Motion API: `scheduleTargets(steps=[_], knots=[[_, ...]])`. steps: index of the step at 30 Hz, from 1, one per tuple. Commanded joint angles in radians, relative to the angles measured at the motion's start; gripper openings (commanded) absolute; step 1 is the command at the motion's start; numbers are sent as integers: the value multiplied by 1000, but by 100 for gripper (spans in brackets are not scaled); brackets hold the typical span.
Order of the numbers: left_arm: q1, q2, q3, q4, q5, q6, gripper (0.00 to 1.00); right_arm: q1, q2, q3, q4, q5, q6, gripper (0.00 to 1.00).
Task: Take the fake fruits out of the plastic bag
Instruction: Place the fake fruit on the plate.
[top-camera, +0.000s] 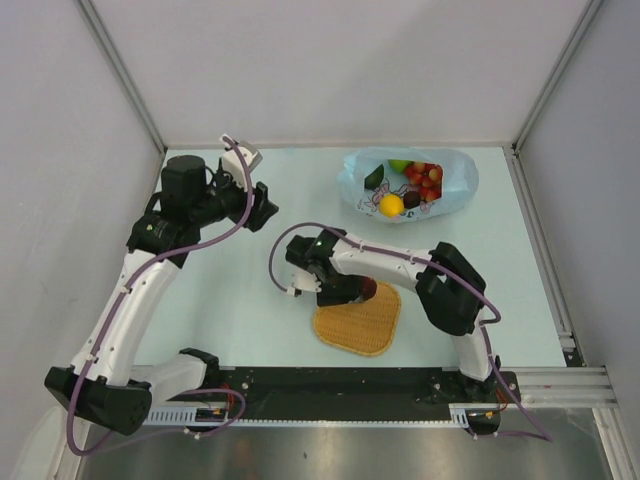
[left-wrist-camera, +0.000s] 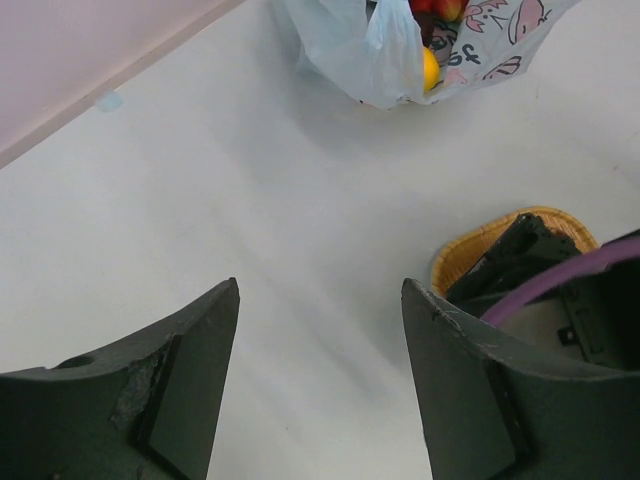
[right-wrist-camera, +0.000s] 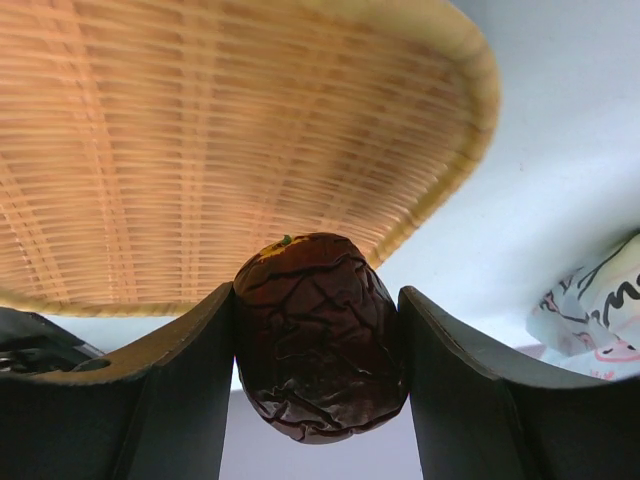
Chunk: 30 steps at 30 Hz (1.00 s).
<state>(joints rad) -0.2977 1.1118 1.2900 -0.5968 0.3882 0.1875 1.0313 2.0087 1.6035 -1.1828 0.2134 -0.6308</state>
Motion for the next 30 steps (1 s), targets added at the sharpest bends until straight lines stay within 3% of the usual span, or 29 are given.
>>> scheduleTargets(steps=[1, 8, 10, 12, 15, 20, 21, 30], knots=[[8, -10, 15, -4, 35, 3, 71, 50, 65, 64, -41, 115, 29, 19], [8, -12, 14, 23, 24, -6, 71, 78, 130, 112, -32, 126, 36, 20], [8, -9, 15, 28, 26, -20, 71, 82, 136, 105, -29, 121, 39, 26], [8, -7, 17, 31, 34, -28, 71, 82, 143, 107, -24, 124, 36, 39], [8, -13, 15, 31, 43, -31, 72, 84, 154, 114, -18, 123, 36, 74], [8, -13, 20, 28, 55, -37, 72, 84, 153, 118, -18, 95, 37, 89], [6, -13, 23, 28, 58, -40, 72, 84, 153, 131, -27, 72, 34, 99], [11, 6, 81, 12, 74, -40, 72, 55, 85, 274, -80, -184, 59, 100]])
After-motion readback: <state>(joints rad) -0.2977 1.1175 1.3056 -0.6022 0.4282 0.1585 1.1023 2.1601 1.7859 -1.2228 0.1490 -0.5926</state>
